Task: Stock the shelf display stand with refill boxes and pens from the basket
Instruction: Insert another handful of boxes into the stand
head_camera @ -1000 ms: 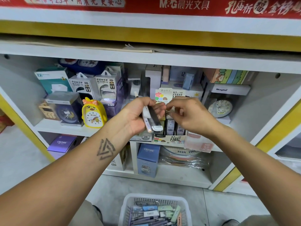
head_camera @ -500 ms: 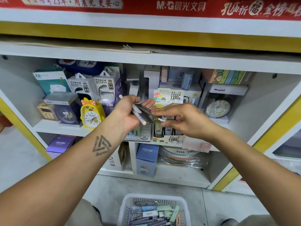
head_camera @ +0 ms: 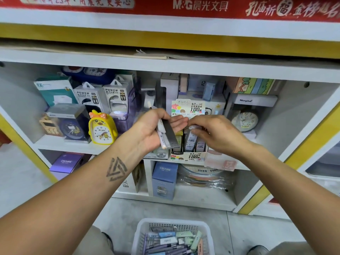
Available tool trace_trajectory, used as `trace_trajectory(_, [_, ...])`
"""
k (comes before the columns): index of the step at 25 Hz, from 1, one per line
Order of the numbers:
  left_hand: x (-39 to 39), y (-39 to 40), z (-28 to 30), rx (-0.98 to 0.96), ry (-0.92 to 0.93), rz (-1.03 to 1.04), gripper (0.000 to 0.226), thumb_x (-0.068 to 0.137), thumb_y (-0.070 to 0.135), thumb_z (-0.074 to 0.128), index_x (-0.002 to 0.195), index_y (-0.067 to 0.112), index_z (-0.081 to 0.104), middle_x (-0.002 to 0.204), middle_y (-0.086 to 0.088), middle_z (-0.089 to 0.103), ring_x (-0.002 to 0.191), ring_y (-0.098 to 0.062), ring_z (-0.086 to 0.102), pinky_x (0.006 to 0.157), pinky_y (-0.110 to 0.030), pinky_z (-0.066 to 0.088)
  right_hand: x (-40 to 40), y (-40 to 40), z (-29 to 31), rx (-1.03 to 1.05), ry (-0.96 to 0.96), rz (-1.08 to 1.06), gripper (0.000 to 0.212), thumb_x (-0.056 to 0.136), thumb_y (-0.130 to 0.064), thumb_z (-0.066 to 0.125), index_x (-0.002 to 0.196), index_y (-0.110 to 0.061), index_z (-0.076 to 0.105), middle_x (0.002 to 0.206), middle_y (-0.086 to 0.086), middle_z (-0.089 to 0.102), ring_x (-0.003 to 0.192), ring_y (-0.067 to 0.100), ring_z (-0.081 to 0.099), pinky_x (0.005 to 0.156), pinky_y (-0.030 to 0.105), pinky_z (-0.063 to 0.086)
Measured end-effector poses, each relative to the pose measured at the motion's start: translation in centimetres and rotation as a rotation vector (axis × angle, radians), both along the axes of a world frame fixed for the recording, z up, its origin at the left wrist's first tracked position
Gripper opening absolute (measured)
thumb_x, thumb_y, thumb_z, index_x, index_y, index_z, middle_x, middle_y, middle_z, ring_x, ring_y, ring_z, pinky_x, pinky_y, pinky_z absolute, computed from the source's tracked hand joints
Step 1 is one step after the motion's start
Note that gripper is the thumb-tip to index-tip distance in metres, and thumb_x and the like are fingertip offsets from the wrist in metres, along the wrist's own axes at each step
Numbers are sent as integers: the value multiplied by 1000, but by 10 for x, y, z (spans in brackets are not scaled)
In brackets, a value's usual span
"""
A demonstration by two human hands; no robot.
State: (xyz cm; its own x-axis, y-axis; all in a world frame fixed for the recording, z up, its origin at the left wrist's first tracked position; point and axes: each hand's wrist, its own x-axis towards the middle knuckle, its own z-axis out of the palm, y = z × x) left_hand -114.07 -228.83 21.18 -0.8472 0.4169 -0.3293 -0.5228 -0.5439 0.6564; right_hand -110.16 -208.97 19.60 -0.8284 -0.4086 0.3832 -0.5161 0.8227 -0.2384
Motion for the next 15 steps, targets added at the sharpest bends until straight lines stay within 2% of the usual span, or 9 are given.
trace_trajectory(3, [-2,1,-3,-56,13,-20,13,92,-6,44,98,-4,56,103,-25,70,97,-33,72,75,-44,61,-2,-3,-6,53,-26,-14,19,95,-21,64,114,-22,68,101,-5,68,92,18,62,79,38,51])
trace_trajectory(5, [-4,-1,-4,-87,14,-34,8,93,-3,54,97,-2,61,100,-18,73,96,-26,72,79,-37,60,-2,-4,-6,76,-22,-69,22,96,-22,63,118,-21,67,102,-4,66,93,19,60,80,39,51])
trace_trajectory(6, [-5,-1,-4,-88,13,-35,8,92,-1,57,97,-2,63,99,-17,73,94,-24,72,81,-35,58,-2,-5,-5,24,-22,-103,22,96,-21,64,118,-19,68,100,-3,66,90,18,61,81,39,51])
trace_trajectory(7, [-5,-2,-5,-85,18,-35,8,92,1,59,97,-1,65,100,-16,74,94,-24,72,83,-35,57,-2,-7,-1,-101,-54,-132,20,96,-19,64,115,-17,69,97,-1,68,87,17,62,80,38,52])
trace_trajectory(9, [-5,-3,-6,-81,30,-41,11,93,5,59,99,1,67,106,-15,74,94,-24,73,86,-38,56,0,-14,7,-514,-259,-135,12,95,-14,66,105,-11,72,90,8,73,79,16,65,73,35,56])
trace_trajectory(11, [-4,-3,-6,-73,42,-72,15,95,8,57,101,1,69,108,-15,73,90,-27,73,78,-45,59,4,-22,13,-815,-466,-89,11,93,-13,70,101,-6,69,83,13,73,69,20,66,59,28,53])
trace_trajectory(13, [-2,-2,-6,-65,52,-106,18,96,9,56,101,0,71,110,-18,72,91,-31,73,71,-48,60,6,-29,14,-895,-543,-74,21,88,-13,75,104,-3,66,78,13,71,64,21,64,54,25,50])
trace_trajectory(15, [0,1,-6,-70,78,-133,22,96,8,55,111,-2,67,115,-20,70,102,-34,70,83,-53,57,8,-35,14,-897,-568,-74,27,84,-8,78,106,0,63,78,16,68,60,21,62,54,27,50])
